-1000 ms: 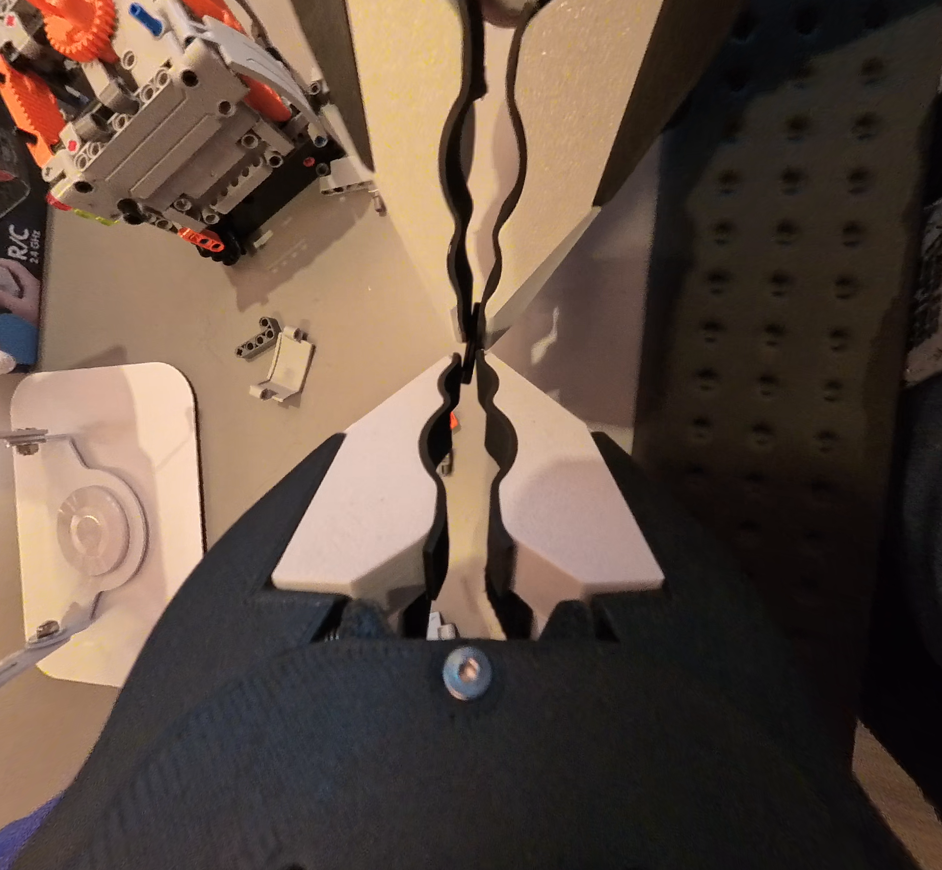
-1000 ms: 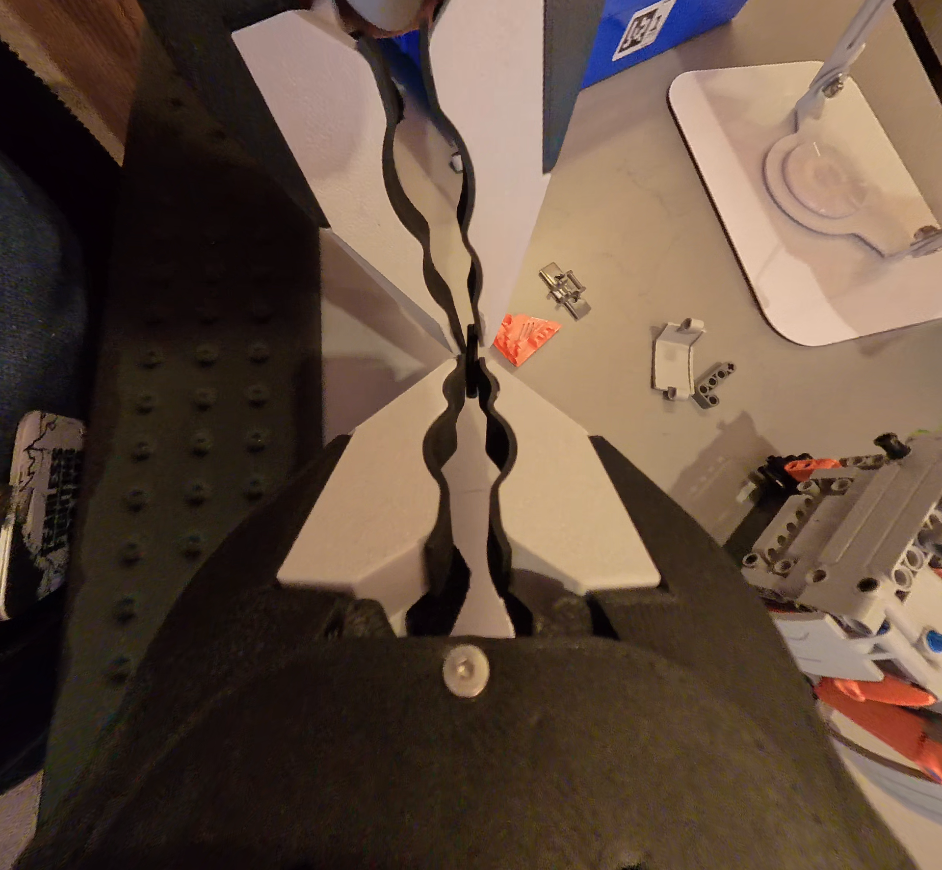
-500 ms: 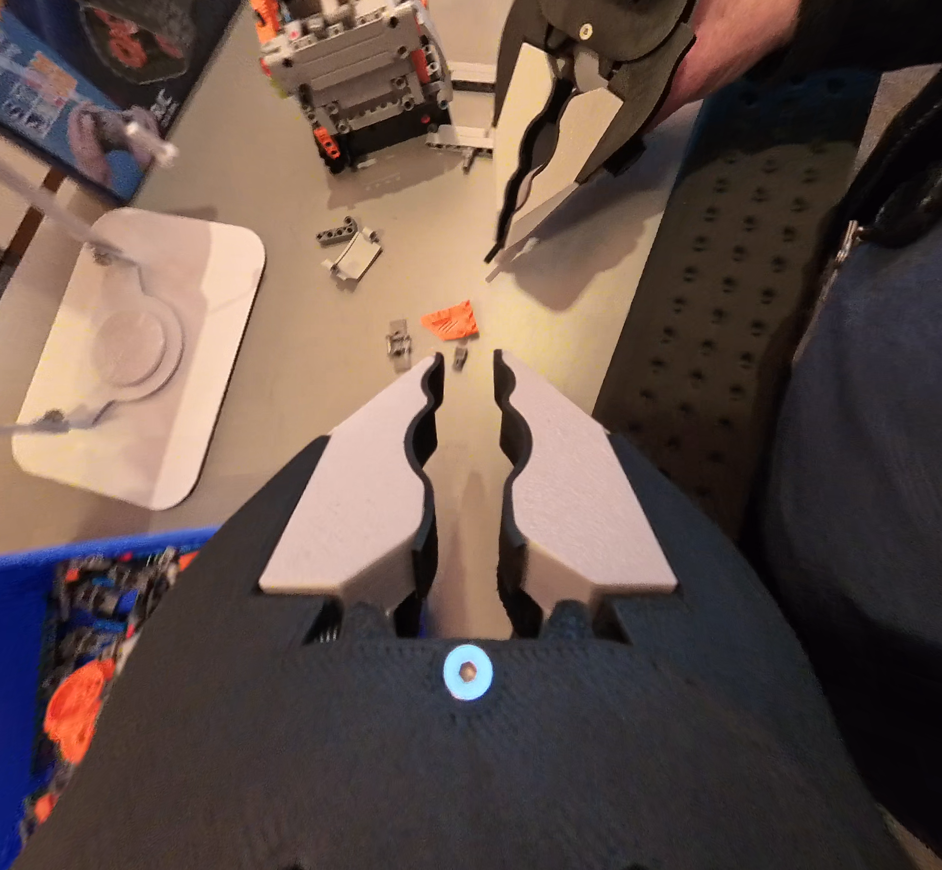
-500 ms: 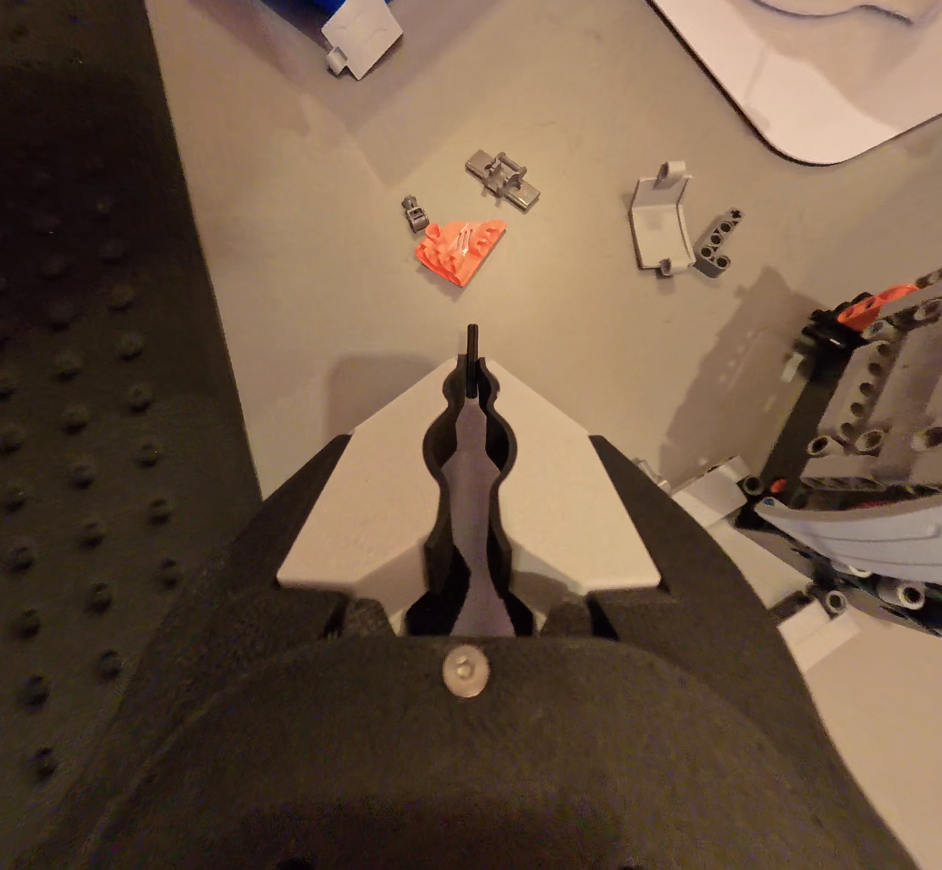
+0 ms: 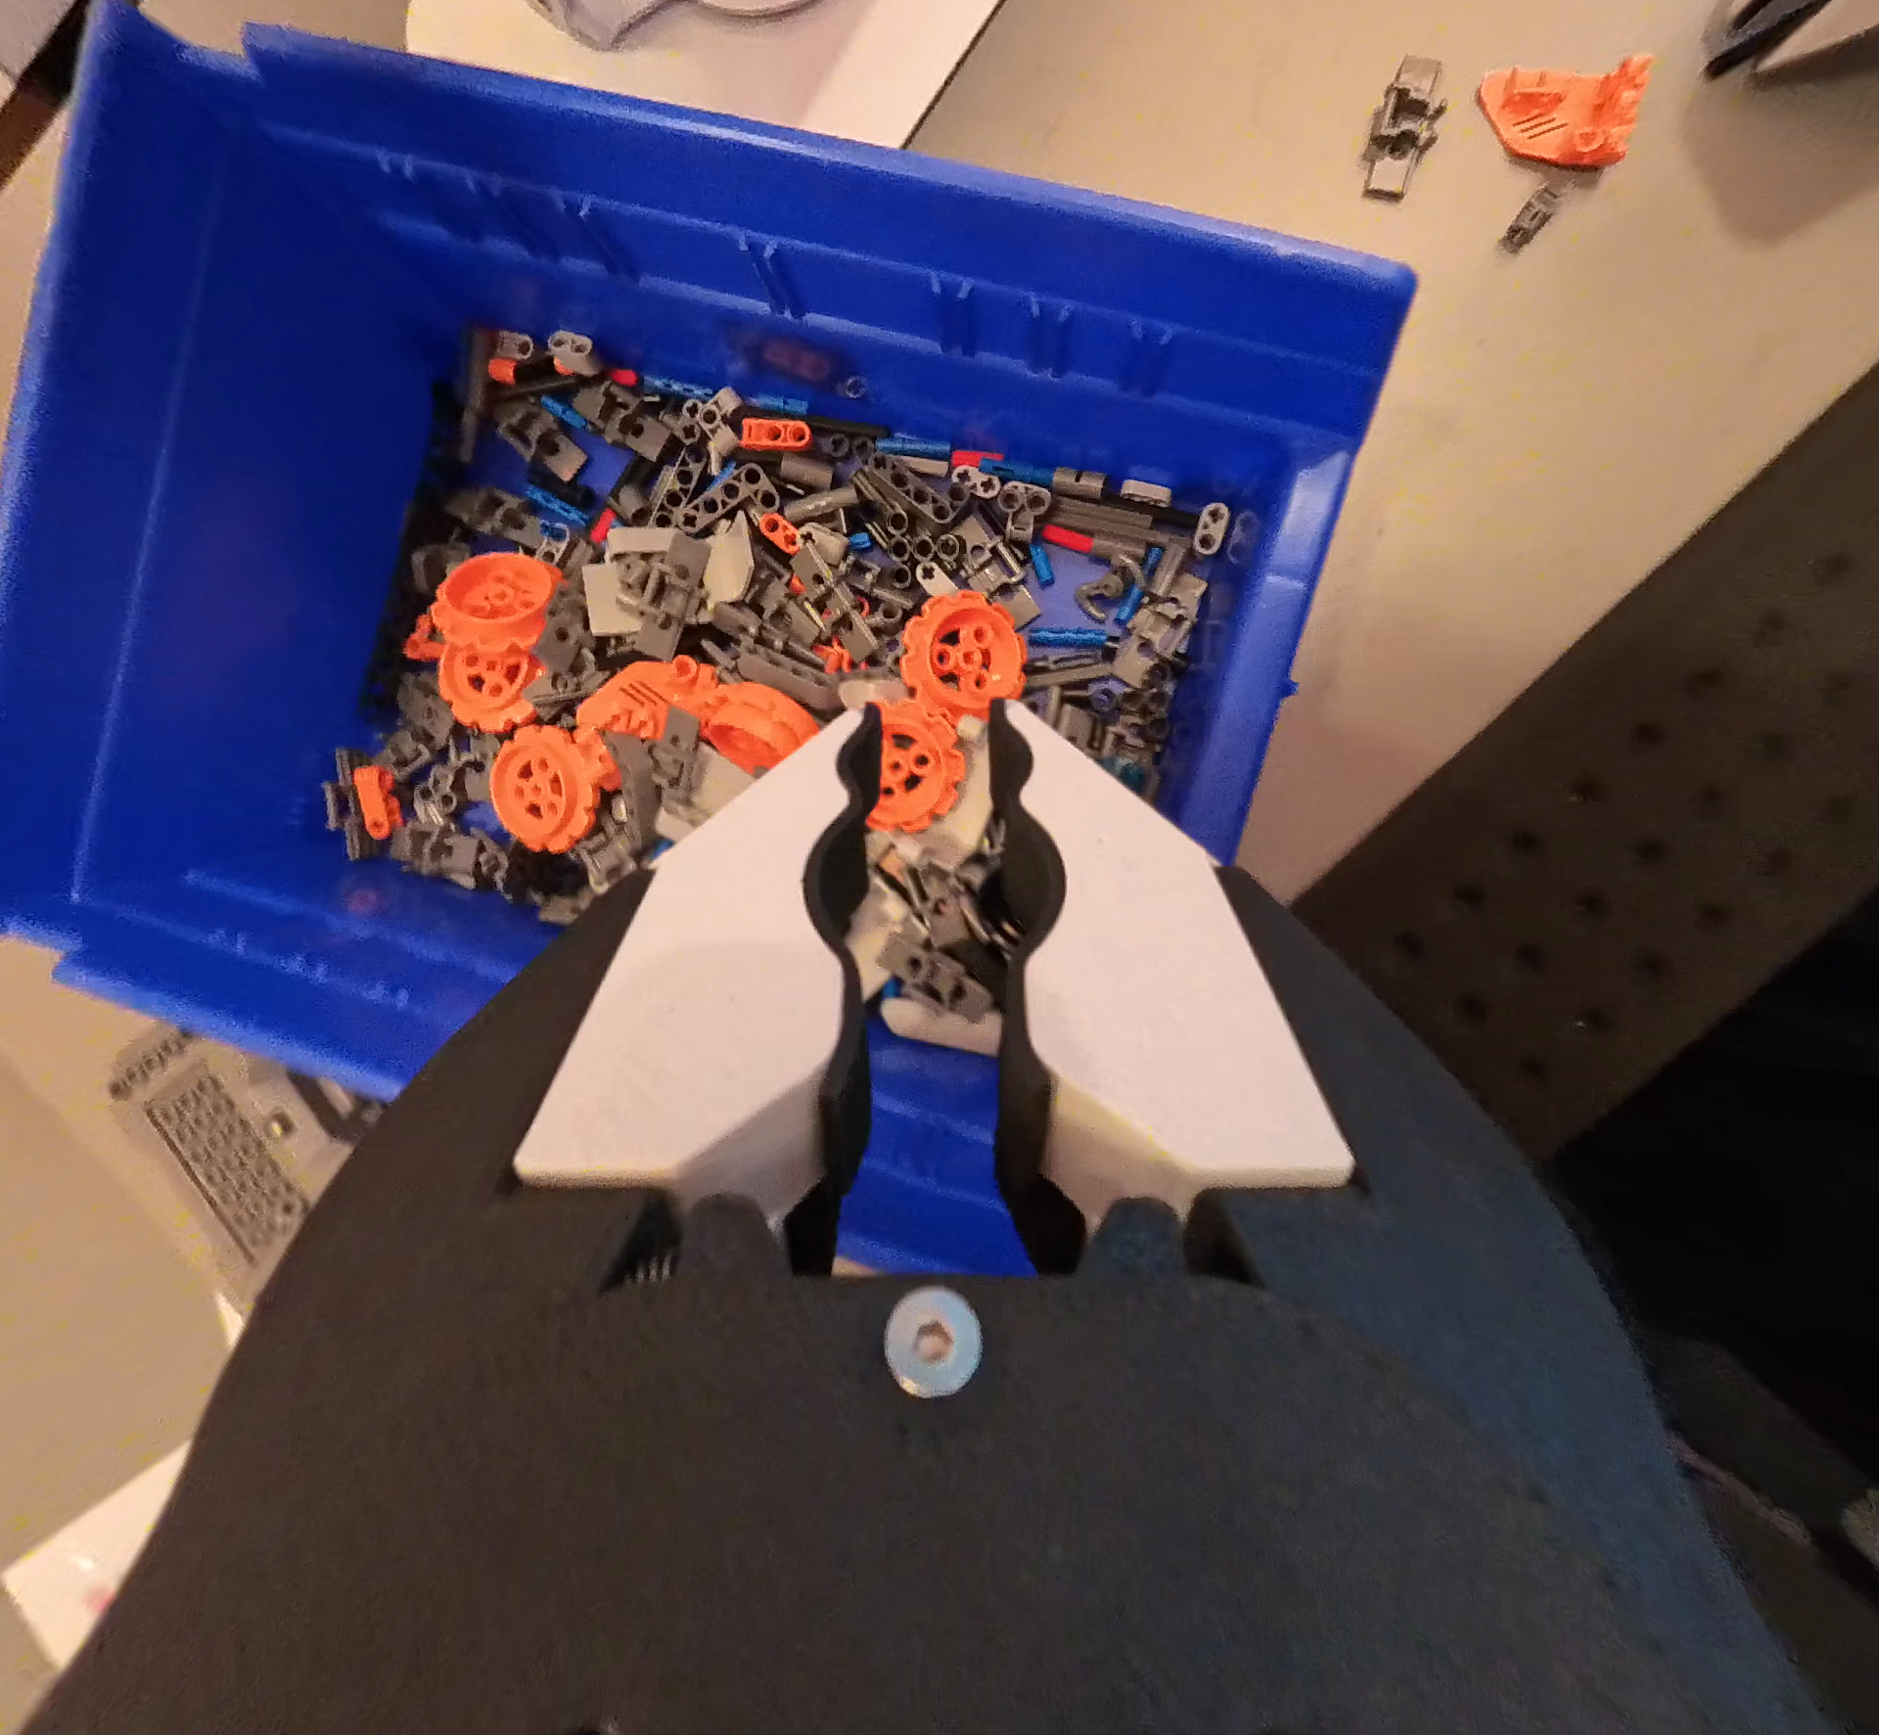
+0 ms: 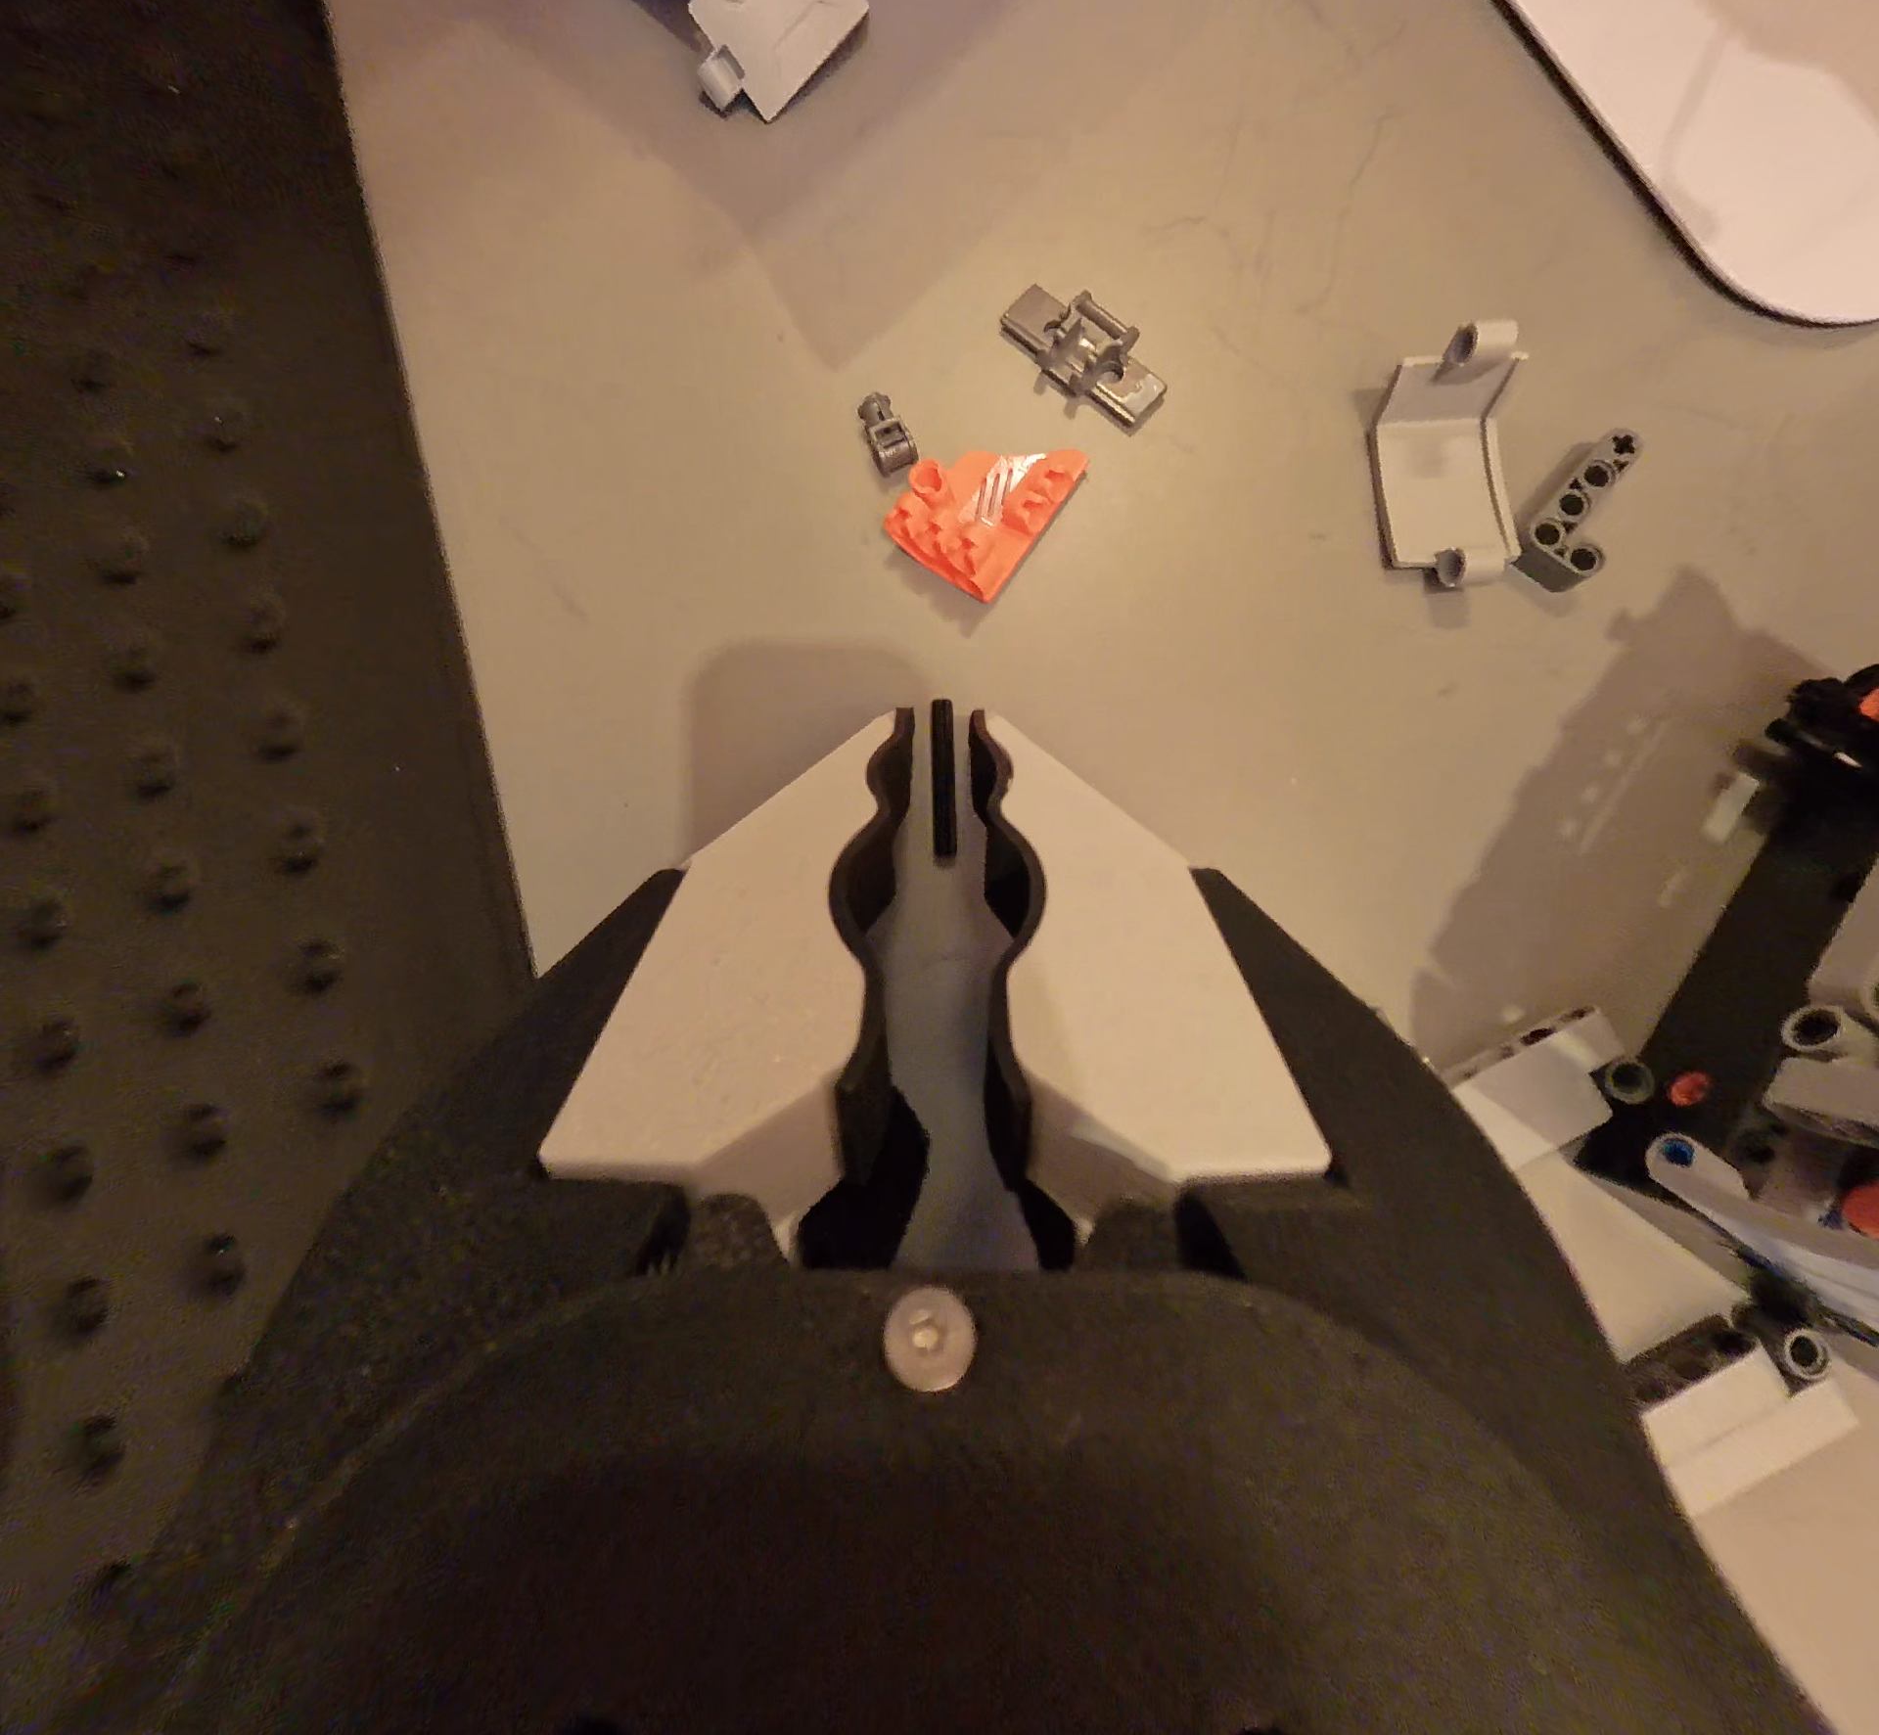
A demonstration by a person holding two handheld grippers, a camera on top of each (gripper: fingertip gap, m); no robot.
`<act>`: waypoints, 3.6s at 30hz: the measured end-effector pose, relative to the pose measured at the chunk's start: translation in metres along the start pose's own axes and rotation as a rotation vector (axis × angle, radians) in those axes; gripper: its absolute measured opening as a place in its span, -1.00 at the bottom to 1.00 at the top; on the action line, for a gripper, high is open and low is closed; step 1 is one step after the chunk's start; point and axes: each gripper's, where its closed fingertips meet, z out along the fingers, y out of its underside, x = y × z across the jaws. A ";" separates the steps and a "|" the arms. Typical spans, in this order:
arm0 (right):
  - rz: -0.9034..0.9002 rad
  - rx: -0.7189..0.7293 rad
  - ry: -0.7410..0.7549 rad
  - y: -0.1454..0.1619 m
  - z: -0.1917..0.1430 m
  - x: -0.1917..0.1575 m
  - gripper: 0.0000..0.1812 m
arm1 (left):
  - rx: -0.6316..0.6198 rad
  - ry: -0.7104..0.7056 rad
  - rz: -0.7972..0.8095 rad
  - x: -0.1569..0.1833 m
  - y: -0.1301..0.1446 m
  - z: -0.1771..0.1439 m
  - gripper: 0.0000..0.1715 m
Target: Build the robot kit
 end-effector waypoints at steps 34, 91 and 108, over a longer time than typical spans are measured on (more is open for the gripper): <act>0.093 0.145 0.019 -0.027 0.011 0.006 -0.99 | -0.187 0.155 0.108 -0.098 -0.011 0.136 -0.95; -0.505 0.172 -0.163 -0.149 0.004 -0.067 -0.91 | 0.053 0.566 0.239 0.150 -0.086 0.018 -0.99; -0.169 0.076 -0.134 -0.074 0.024 -0.046 -0.99 | 0.100 0.217 0.068 0.003 -0.060 0.028 -0.86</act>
